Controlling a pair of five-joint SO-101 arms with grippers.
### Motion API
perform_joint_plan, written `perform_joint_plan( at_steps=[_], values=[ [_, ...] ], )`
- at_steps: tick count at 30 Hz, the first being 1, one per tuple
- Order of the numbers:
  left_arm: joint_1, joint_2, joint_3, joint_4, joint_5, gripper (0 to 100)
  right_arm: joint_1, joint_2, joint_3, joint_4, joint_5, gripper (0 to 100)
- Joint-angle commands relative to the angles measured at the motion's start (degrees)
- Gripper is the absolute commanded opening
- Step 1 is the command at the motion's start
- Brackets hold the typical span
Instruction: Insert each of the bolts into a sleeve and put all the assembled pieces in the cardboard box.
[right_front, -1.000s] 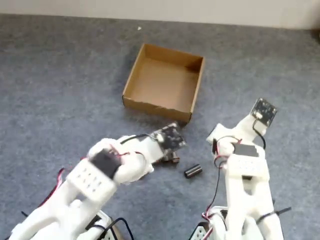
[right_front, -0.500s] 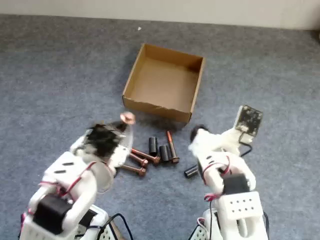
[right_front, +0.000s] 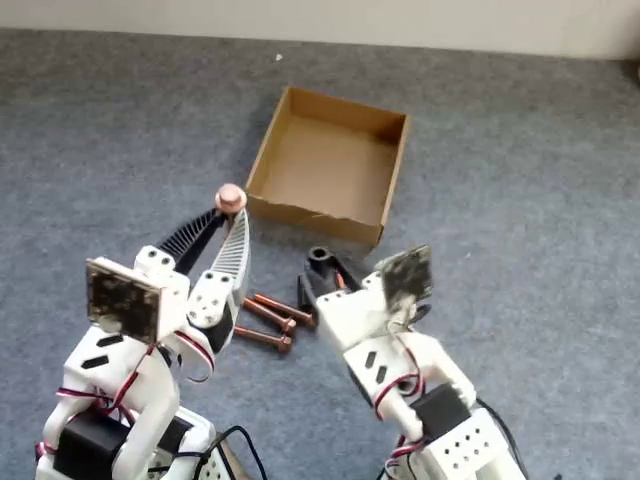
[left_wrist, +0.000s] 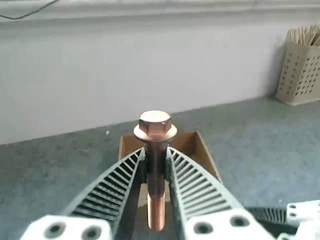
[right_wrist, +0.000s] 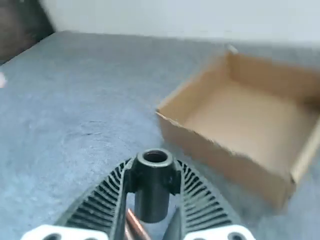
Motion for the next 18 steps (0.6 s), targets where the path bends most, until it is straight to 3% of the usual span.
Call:
perform_joint_plan(
  at_steps=[1,5,9,15,18],
  values=[
    [-0.2,0.0,-0.3,-7.1,3.2,0,-5.0,-3.6,4.4,-13.6,10.8,0.5],
    [0.3,0.0,-0.3,-9.2,6.2,0,-6.4,-5.6,8.8,-19.7,12.2,0.5],
    [5.8,0.0,3.0,-10.6,6.1,0,-6.4,-7.6,11.4,-23.7,12.2,0.5],
    [8.4,0.0,12.4,-22.4,6.0,0,-6.5,-13.9,14.2,-25.0,12.4,0.5],
    [9.3,-0.3,12.5,-23.4,6.0,0,-6.5,-16.1,15.6,-24.4,12.5,0.5]
  ],
)
